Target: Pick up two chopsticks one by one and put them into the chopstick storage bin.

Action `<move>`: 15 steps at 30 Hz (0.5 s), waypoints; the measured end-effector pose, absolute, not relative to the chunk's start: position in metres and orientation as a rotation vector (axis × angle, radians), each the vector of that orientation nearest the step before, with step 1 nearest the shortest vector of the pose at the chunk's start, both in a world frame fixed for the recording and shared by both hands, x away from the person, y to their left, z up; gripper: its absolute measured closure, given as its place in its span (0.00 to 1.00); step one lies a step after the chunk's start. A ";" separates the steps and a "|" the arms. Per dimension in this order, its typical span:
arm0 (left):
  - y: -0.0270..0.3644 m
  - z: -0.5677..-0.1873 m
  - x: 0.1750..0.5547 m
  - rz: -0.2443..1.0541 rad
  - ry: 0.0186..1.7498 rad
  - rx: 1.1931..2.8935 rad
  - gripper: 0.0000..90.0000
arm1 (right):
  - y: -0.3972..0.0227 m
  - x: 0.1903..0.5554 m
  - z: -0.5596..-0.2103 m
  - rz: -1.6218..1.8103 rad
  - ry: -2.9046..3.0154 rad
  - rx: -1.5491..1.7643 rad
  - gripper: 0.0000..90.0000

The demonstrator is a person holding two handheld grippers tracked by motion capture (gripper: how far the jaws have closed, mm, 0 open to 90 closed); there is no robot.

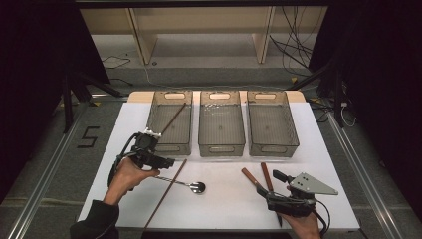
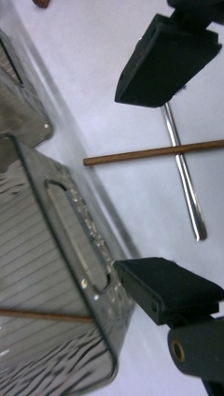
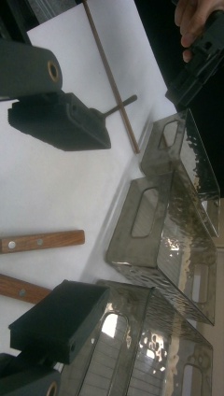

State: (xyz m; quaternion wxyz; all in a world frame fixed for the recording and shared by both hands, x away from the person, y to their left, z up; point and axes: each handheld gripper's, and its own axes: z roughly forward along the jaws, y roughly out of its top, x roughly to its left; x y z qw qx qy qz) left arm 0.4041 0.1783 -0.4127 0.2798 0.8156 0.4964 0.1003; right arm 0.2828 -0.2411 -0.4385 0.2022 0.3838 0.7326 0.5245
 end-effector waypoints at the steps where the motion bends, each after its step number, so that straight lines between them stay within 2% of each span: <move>1: 0.178 -0.414 0.403 0.259 1.329 2.196 0.17 | -0.241 0.283 -0.439 1.464 2.047 1.069 0.28; 15: 0.177 -0.435 0.386 0.150 1.350 2.324 0.20 | -0.240 0.282 -0.438 1.462 2.049 1.060 0.28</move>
